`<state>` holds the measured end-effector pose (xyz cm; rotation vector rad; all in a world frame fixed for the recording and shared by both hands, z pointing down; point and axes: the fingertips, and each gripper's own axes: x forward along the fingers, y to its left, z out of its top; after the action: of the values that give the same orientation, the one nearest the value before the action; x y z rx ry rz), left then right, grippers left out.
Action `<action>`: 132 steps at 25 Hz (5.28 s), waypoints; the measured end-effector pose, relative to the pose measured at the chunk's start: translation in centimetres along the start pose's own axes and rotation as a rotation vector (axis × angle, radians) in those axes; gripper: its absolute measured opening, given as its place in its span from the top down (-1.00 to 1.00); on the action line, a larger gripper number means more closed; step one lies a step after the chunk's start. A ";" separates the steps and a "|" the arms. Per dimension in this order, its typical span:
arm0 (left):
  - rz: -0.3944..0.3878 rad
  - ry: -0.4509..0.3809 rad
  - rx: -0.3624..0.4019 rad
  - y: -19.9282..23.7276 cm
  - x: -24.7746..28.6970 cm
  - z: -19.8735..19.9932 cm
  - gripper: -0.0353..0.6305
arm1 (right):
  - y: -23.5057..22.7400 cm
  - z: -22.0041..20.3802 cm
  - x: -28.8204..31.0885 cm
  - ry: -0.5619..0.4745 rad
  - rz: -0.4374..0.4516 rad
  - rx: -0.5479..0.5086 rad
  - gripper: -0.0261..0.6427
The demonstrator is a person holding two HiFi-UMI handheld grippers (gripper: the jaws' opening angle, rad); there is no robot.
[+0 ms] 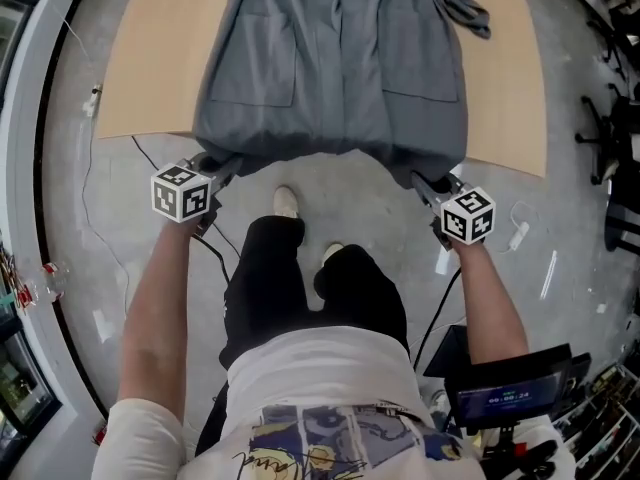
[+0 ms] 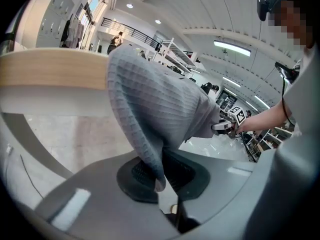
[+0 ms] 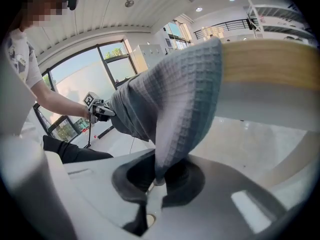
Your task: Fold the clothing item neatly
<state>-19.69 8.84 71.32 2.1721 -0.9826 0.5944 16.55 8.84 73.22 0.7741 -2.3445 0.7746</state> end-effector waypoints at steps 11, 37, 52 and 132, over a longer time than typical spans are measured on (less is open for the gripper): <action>-0.076 0.039 -0.054 -6.3 -4.7 -0.3 0.86 | 5.8 1.6 -4.3 -0.028 0.020 0.015 0.89; -0.242 -0.139 -0.029 -20.0 -15.4 7.1 0.86 | 14.0 9.8 -18.5 -0.118 0.106 -0.122 0.89; -0.299 -0.357 0.029 -20.5 -20.5 18.2 0.86 | 14.2 20.3 -22.4 -0.254 0.122 -0.205 0.89; 0.105 -0.195 0.015 17.3 10.7 48.6 0.86 | -31.2 46.7 5.6 -0.220 -0.067 -0.047 0.89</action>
<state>-20.48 -40.28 52.24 2.2335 -1.2046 0.4455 18.70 -44.72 55.62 0.9546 -2.5051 0.6308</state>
